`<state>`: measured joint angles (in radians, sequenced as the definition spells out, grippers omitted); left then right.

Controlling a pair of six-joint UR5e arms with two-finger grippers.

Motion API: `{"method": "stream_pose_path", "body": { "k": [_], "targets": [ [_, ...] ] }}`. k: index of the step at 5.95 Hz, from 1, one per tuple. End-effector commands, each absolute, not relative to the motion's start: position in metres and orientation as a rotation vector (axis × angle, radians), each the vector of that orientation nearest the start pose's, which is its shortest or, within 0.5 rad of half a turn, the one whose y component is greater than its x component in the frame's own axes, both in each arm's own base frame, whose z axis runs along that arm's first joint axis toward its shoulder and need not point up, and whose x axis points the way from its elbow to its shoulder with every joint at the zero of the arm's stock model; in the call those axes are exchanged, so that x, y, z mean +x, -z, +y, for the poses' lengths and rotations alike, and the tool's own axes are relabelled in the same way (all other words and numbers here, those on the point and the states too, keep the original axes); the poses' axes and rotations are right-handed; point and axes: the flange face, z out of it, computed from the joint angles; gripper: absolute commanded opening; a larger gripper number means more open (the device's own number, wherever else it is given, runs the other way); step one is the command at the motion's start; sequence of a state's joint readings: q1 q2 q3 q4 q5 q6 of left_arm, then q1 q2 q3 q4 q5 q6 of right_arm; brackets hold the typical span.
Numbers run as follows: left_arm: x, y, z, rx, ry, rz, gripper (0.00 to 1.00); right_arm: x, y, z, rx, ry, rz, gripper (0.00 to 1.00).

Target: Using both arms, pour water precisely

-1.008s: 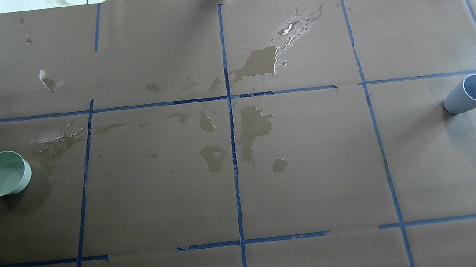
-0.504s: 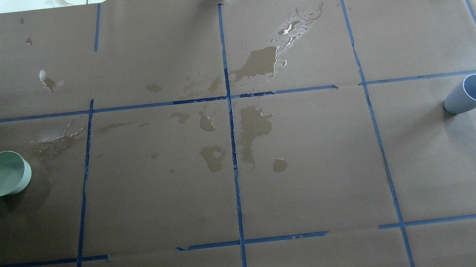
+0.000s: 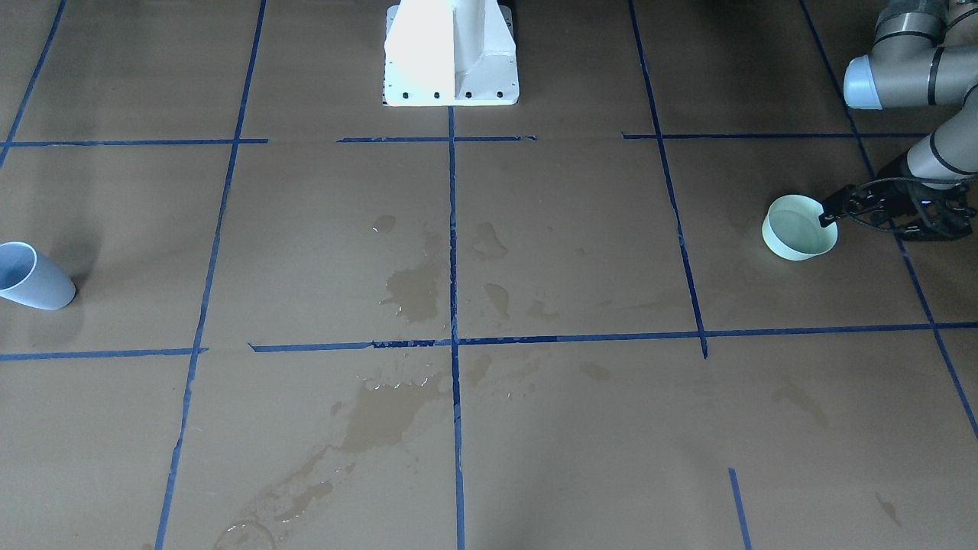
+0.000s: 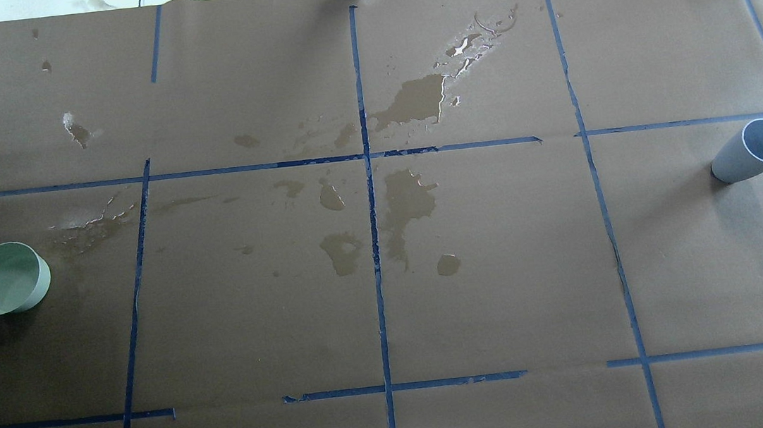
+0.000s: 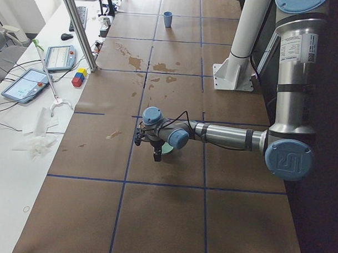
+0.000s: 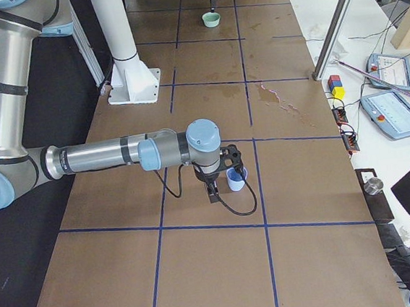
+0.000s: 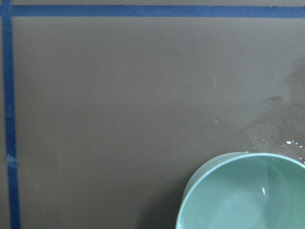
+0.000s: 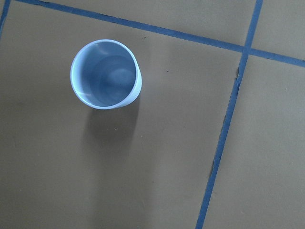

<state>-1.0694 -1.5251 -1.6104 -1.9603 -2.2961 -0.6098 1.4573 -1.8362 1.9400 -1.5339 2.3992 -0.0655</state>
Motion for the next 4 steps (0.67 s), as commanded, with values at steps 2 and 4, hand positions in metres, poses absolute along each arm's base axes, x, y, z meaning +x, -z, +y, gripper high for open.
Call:
{"method": "stream_pose_path", "body": {
  "k": [2,4],
  "targets": [
    [0.192,-0.6302,-0.475,-0.087,-0.045,0.794,0.66,0.0126,-0.5844,-0.3919,0.111,0.234,-0.832,1.0],
    [0.1921,-0.6323,-0.4746,-0.093,-0.045,0.796,0.23,0.0126,-0.5843,-0.392,0.113,0.234,-0.832,1.0]
  ]
}}
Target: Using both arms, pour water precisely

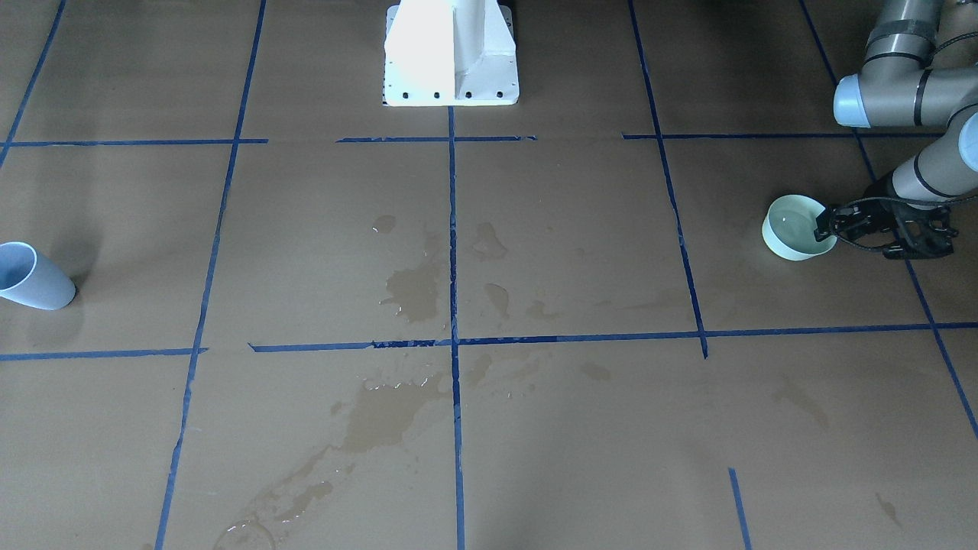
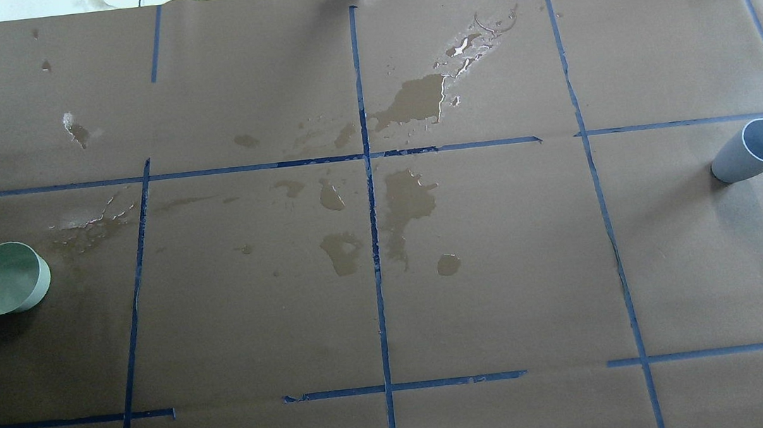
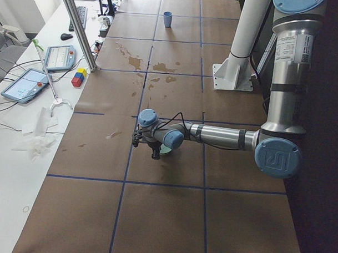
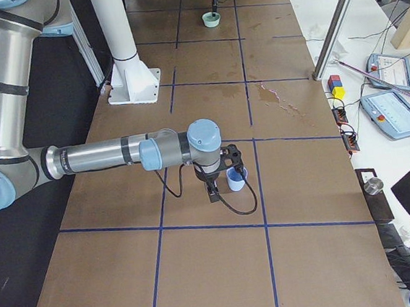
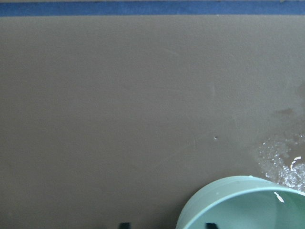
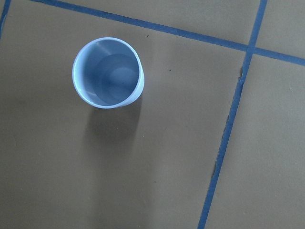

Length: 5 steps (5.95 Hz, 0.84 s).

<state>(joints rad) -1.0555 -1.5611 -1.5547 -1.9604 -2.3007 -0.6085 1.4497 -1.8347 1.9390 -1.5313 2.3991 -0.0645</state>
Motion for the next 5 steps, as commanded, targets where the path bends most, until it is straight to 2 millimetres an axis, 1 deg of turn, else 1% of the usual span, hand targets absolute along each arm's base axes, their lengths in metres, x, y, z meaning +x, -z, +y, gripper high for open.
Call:
{"method": "stream_pose_path", "body": {
  "k": [1,2,3,4,5],
  "targets": [
    [0.193,-0.631,-0.474,-0.091,-0.048,0.797,0.1,0.013,-0.584,-0.393,0.114,0.235,-0.832,1.0],
    [0.192,-0.626,-0.475,-0.083,-0.048,0.803,0.06,0.012,-0.583,-0.393,0.115,0.236,-0.834,1.0],
    [0.193,-0.607,-0.476,-0.052,-0.044,0.827,0.03,0.013,-0.583,-0.393,0.115,0.236,-0.832,1.0],
    [0.201,-0.575,-0.476,-0.062,-0.032,0.893,0.02,0.012,-0.583,-0.393,0.115,0.236,-0.834,1.0],
    [0.213,-0.528,-0.488,-0.038,-0.035,0.953,0.02,0.012,-0.583,-0.393,0.115,0.237,-0.834,1.0]
  ]
}}
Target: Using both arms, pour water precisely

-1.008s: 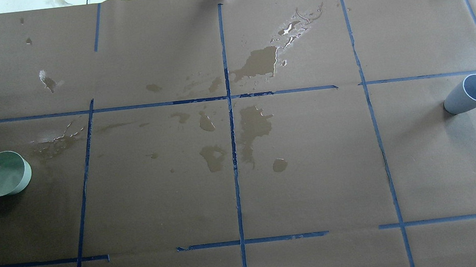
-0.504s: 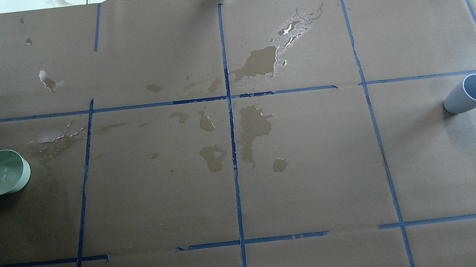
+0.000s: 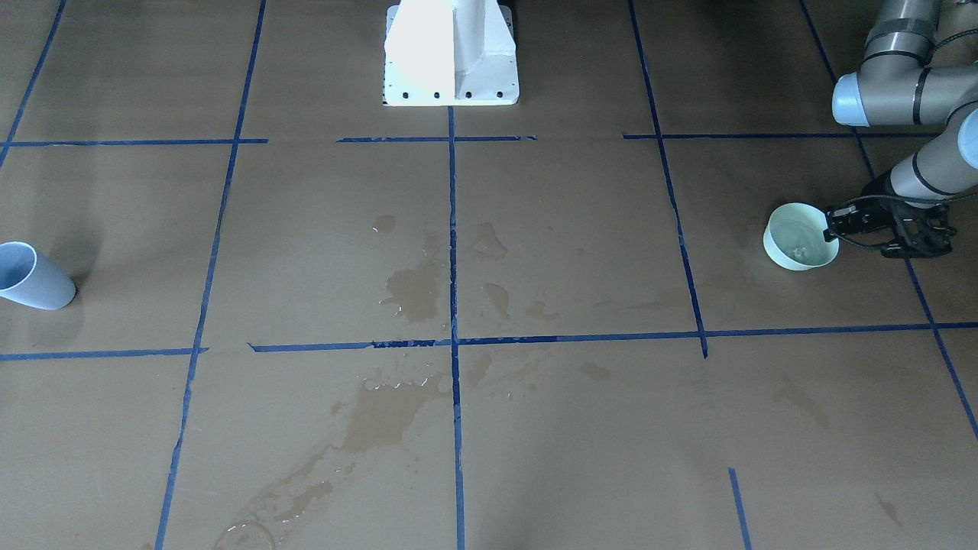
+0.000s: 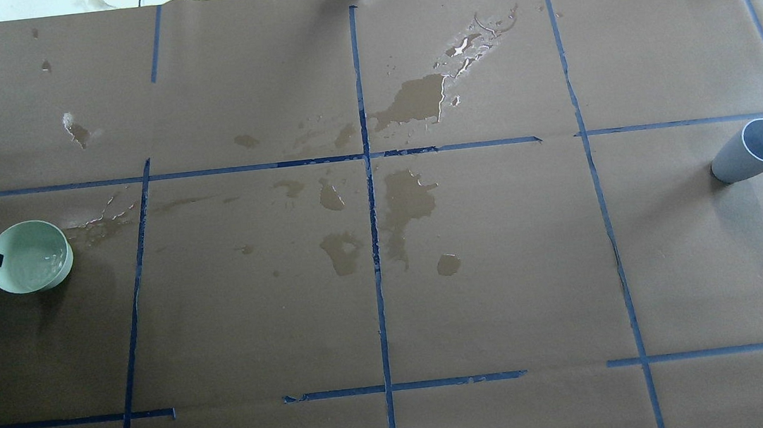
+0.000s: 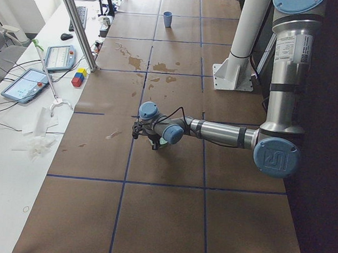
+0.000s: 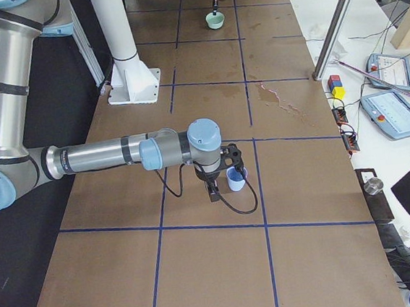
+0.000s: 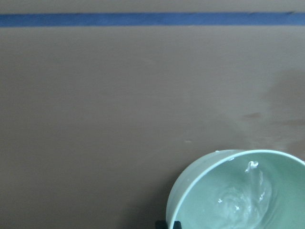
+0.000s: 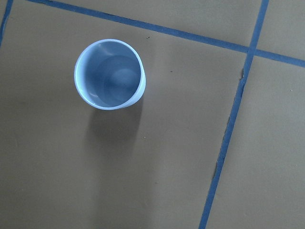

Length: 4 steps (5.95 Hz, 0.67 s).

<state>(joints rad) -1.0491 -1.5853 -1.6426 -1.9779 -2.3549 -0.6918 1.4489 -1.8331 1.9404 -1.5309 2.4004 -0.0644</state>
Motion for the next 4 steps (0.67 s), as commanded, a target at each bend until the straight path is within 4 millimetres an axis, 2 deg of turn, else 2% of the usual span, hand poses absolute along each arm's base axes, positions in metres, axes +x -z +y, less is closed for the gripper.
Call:
{"method": "stream_pose_path", "body": {
  "k": [1,2,3,4],
  "targets": [
    [0.252,-0.477,-0.485,-0.045,-0.041,0.998,0.02,0.012,-0.583,-0.393,0.115,0.236,-0.834,1.0],
    [0.305,-0.421,-0.486,-0.077,-0.027,1.045,0.02,0.012,-0.583,-0.393,0.115,0.236,-0.834,1.0],
    [0.368,-0.368,-0.472,-0.153,-0.001,1.083,0.02,0.013,-0.583,-0.393,0.118,0.237,-0.832,1.0],
    [0.413,-0.33,-0.458,-0.221,0.031,1.103,0.02,0.013,-0.583,-0.393,0.118,0.237,-0.832,1.0]
  ]
}}
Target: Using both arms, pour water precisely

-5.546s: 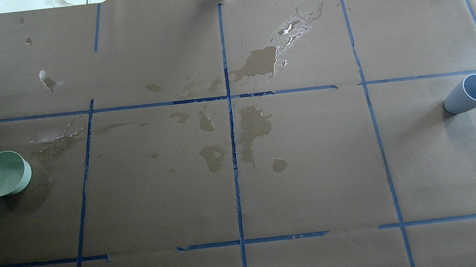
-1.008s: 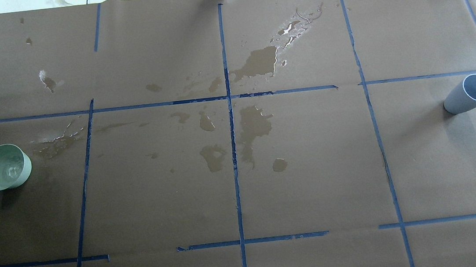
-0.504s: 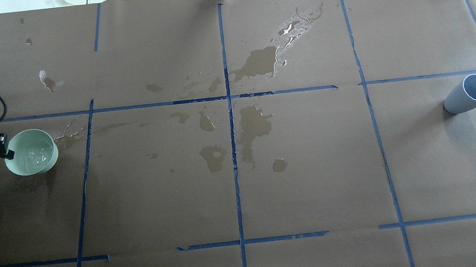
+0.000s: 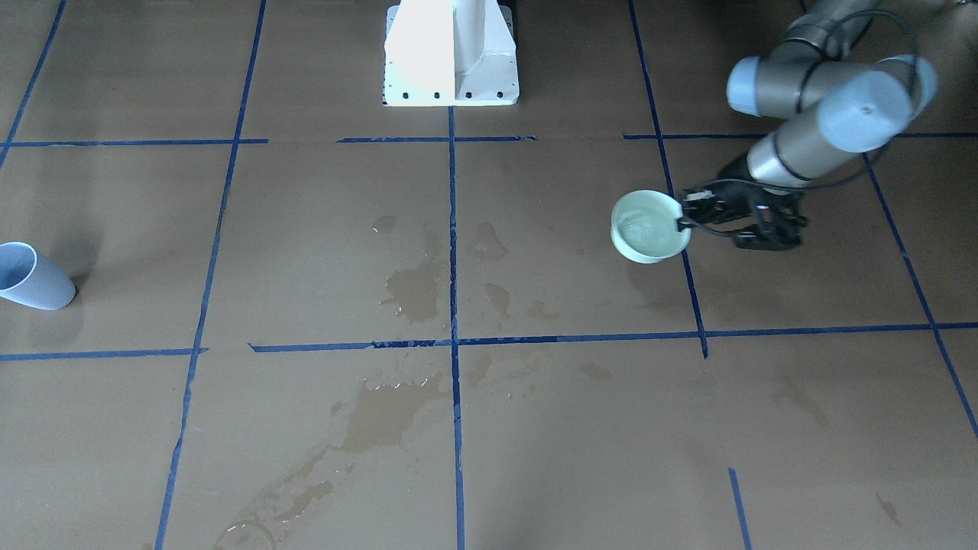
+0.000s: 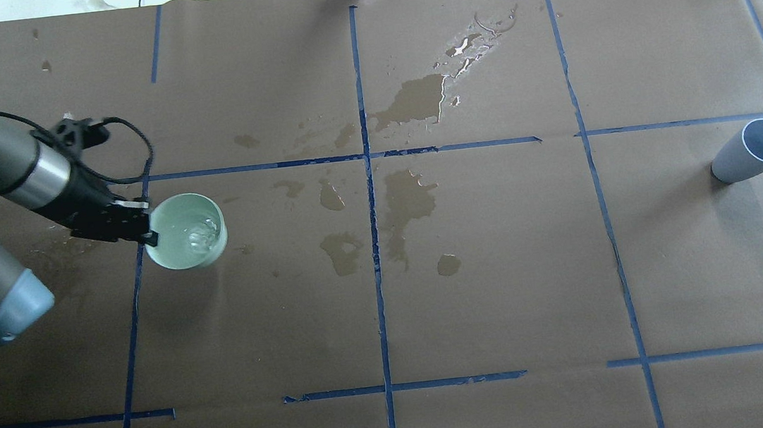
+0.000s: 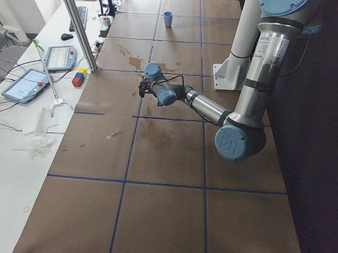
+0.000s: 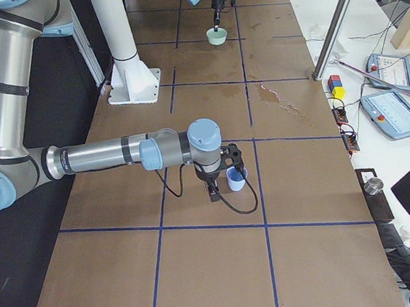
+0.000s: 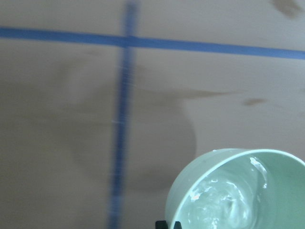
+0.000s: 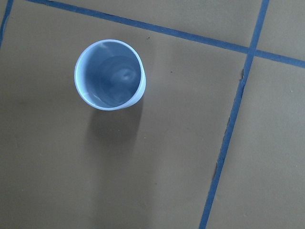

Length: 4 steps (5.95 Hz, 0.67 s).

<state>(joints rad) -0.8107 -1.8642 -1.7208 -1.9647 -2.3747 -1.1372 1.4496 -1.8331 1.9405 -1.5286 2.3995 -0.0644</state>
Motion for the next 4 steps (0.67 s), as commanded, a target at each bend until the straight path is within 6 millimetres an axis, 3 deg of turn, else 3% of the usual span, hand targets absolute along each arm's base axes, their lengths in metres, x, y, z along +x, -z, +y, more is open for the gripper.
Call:
{"method": "stream_pose_path", "body": {
  "k": [1,2,4],
  "targets": [
    [0.452,-0.288,-0.458,-0.192,0.054,1.083,0.02,0.013,-0.583,-0.393,0.118,0.237,-0.832,1.0],
    [0.503,-0.241,-0.458,-0.174,0.069,1.02,0.02,0.012,-0.582,-0.393,0.118,0.237,-0.834,1.0],
    [0.549,-0.227,-0.446,-0.136,0.068,0.991,0.03,0.012,-0.583,-0.393,0.117,0.236,-0.834,1.0]
  ]
}}
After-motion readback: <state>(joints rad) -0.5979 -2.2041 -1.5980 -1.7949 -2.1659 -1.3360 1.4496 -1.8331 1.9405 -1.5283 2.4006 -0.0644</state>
